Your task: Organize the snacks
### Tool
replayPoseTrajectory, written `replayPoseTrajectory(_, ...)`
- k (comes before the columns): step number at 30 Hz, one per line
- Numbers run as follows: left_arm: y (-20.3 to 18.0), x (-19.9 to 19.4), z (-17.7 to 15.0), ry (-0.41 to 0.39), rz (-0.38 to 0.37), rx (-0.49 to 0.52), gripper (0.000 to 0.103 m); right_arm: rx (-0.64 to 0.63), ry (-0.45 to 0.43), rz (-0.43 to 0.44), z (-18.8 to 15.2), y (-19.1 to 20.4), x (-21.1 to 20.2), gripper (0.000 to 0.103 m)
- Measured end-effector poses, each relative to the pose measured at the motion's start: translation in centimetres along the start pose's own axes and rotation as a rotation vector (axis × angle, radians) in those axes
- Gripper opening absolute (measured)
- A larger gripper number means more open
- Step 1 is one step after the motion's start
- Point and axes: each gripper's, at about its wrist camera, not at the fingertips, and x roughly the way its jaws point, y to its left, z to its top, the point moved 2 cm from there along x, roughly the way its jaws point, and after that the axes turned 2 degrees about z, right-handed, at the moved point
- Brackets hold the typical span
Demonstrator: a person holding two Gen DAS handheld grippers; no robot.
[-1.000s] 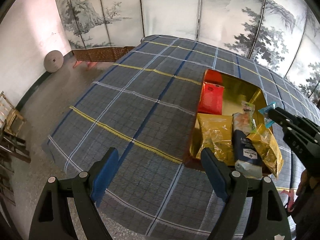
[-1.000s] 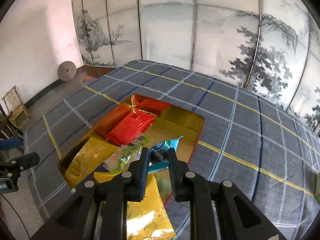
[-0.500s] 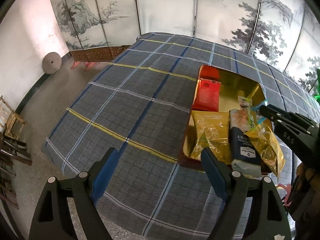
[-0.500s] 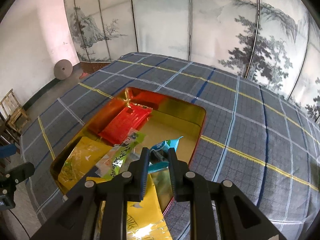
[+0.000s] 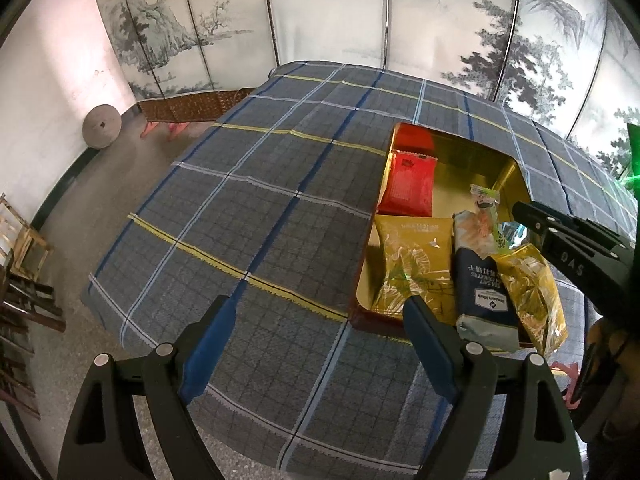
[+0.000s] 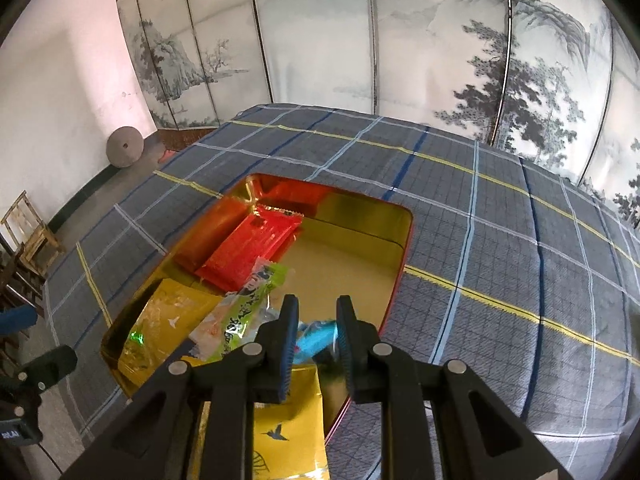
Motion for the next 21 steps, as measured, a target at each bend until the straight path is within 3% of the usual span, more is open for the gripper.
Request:
replayPoseTrajectory(3, -0.1, 0.0, 0.0, -0.003, 0.003, 0.0, 0.083, 0.004, -0.003, 0.006, 0.2, 0.0, -0.2, 0.022)
replayPoseTrajectory(7, -0.2, -0.1, 0.0, -0.006, 0.008, 0.0, 0.084, 0.013, -0.016, 0.01, 0.3, 0.0, -0.6, 0.037)
replayPoseTrajectory(10, -0.3, -0.3, 0.0, -0.009, 0.007, 0.0, 0.084, 0.027, -0.03, 0.021, 0.5, 0.0, -1.3, 0.041)
replayPoseTrajectory(14, -0.7, -0.9, -0.1, -0.019, 0.009, 0.006, 0.086, 0.034, -0.052, 0.023, 0.7, 0.3, -2.9, 0.061)
replayPoseTrajectory(16, -0.9, -1.2, -0.2, -0.021, 0.014, 0.011, 0.087, 0.028, -0.061, 0.011, 0.4, 0.5, -3.9, 0.066)
replayPoseTrajectory(21, -1.7, -1.6, -0.4, -0.024, 0.011, 0.023, 0.087, 0.017, -0.053, 0.007, -1.1, 1.0, -5.8, 0.071)
